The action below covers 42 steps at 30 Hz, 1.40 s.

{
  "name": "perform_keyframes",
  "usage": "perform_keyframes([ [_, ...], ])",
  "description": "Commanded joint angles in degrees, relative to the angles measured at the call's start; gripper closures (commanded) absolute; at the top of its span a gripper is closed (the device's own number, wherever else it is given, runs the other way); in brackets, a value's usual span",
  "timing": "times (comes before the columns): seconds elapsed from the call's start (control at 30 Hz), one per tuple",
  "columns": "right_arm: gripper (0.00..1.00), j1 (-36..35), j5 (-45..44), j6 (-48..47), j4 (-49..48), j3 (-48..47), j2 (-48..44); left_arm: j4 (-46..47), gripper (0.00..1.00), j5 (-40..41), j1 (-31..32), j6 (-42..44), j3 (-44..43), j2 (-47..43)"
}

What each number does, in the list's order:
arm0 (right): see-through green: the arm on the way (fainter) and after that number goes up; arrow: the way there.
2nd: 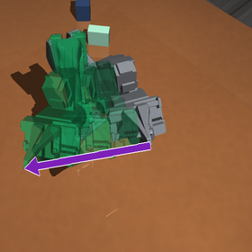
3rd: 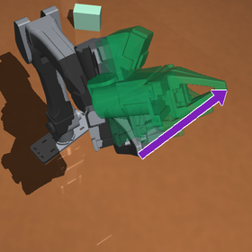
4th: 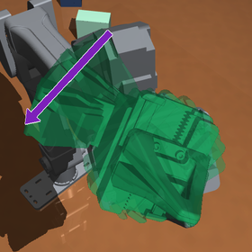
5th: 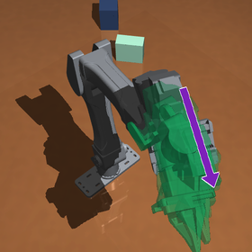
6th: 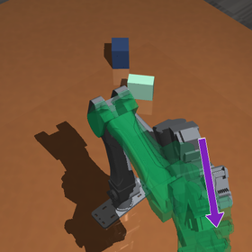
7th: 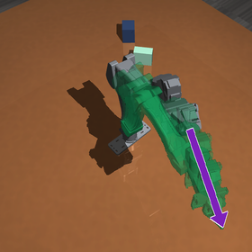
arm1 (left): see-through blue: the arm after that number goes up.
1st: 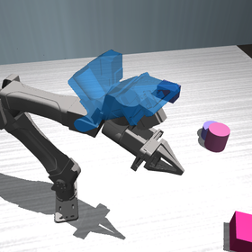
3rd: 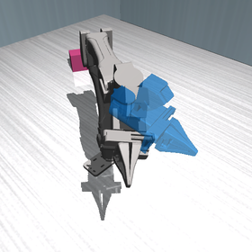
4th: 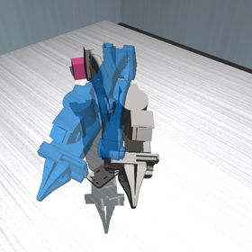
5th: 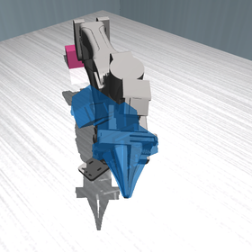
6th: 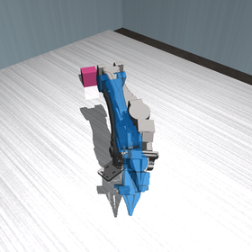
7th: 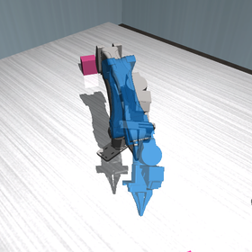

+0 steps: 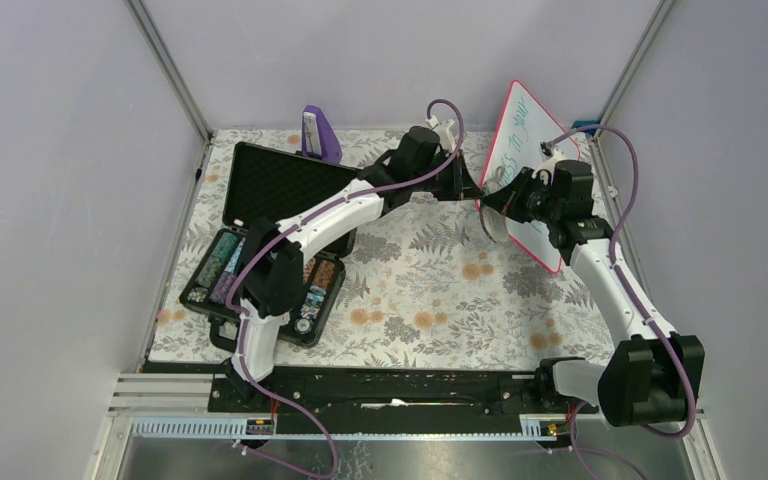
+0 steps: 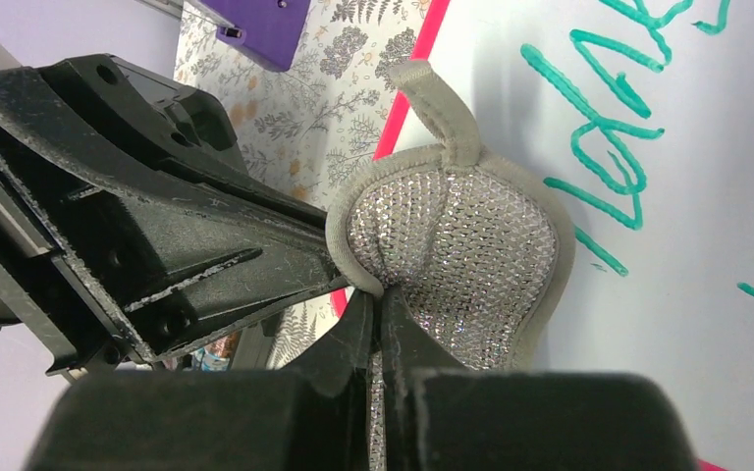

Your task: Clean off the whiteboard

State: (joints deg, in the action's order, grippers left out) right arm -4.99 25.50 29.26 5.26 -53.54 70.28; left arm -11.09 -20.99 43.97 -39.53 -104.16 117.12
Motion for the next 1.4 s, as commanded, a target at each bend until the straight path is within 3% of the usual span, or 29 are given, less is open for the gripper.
perform_keyframes([
  [0.0,1.0,1.2,2.6,0.7,2.2,-1.1,-0.1,3.7,0.89,-2.0,2.2,0.5,-1.9,-1.8],
  [0.17,1.0,4.2,1.9,-1.8,4.4,0.5,-0.9,5.2,0.71,-1.8,1.9,0.4,0.0,-4.1],
  [0.33,1.0,4.3,2.0,-4.2,6.0,0.5,-1.3,9.6,0.47,-2.0,0.5,-1.8,5.1,-7.4],
  [0.47,1.0,4.2,4.0,-5.9,6.2,-0.1,-1.5,12.4,0.4,-2.0,-1.1,-3.6,9.4,-9.9],
  [0.6,1.0,4.2,5.9,-6.7,6.9,-0.9,-1.2,14.1,0.45,-1.1,-2.4,-4.6,12.3,-11.4],
  [0.77,1.0,4.2,6.8,-6.8,7.1,-1.1,-2.3,14.8,0.61,-1.6,-2.2,-6.8,12.8,-9.7],
  [0.93,1.0,4.2,8.5,-6.7,7.4,-1.6,-1.4,16.4,0.56,-0.8,-2.1,-7.4,14.8,-10.1],
  [1.13,1.0,3.8,8.9,-6.7,6.9,-1.5,-1.4,17.5,0.73,-0.8,-2.0,-7.8,15.7,-9.8],
  [1.37,1.0,3.8,6.8,-7.9,9.1,-2.4,-1.3,17.6,0.76,-0.6,-2.0,-7.0,15.9,-9.8],
])
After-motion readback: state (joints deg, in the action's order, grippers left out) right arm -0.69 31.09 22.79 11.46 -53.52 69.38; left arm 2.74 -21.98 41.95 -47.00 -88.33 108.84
